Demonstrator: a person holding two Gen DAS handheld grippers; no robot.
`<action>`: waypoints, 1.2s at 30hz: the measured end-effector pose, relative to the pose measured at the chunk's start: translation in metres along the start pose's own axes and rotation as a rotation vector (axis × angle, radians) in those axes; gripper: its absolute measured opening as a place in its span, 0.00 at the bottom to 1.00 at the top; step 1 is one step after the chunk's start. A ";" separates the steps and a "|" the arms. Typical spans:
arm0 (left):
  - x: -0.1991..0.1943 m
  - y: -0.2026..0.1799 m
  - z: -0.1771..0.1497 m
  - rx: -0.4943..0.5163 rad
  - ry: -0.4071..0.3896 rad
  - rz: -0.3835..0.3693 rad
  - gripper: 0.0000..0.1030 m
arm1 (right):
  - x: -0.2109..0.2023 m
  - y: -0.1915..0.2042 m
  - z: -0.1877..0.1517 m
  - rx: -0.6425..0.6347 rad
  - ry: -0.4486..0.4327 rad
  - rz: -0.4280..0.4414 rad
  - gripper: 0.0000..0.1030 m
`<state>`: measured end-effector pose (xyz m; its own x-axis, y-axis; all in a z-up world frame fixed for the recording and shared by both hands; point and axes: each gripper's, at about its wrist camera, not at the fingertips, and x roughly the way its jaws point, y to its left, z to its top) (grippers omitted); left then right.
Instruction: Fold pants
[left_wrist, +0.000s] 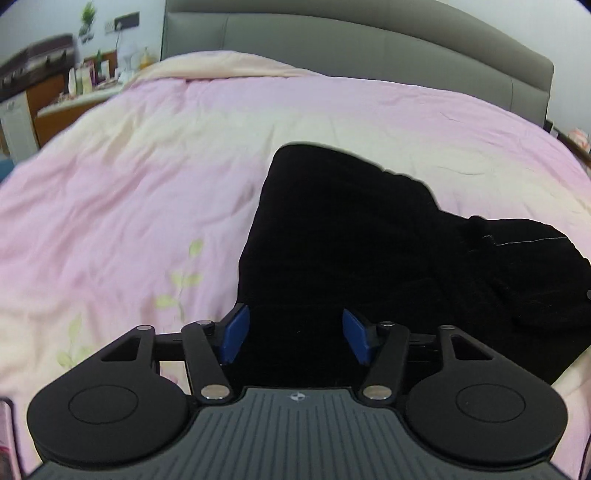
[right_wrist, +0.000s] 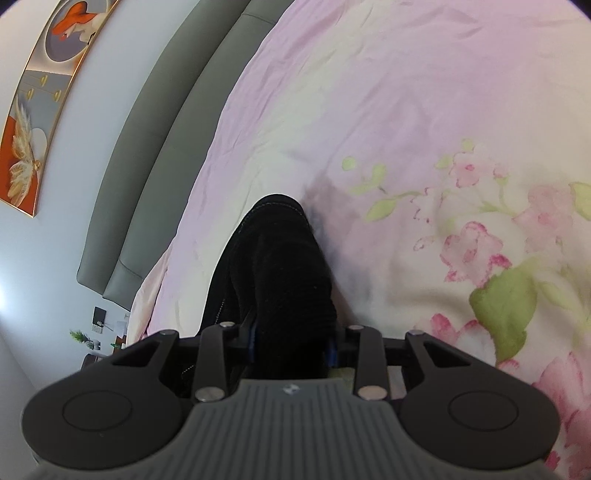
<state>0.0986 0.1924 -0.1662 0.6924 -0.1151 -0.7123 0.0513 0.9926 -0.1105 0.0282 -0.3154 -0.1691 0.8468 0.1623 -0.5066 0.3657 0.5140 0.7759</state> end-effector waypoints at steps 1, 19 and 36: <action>0.005 -0.002 -0.004 0.025 -0.005 0.011 0.76 | 0.001 0.001 -0.001 0.004 -0.003 -0.004 0.29; 0.014 0.050 -0.019 -0.234 0.012 -0.216 0.88 | 0.009 0.289 -0.236 -1.424 -0.164 0.245 0.26; -0.080 0.142 -0.007 -0.537 -0.162 -0.114 0.75 | 0.088 0.292 -0.356 -1.739 -0.059 0.162 0.28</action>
<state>0.0449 0.3424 -0.1298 0.8074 -0.1703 -0.5649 -0.2118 0.8100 -0.5469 0.0719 0.1485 -0.1206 0.8559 0.2909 -0.4276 -0.4874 0.7304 -0.4786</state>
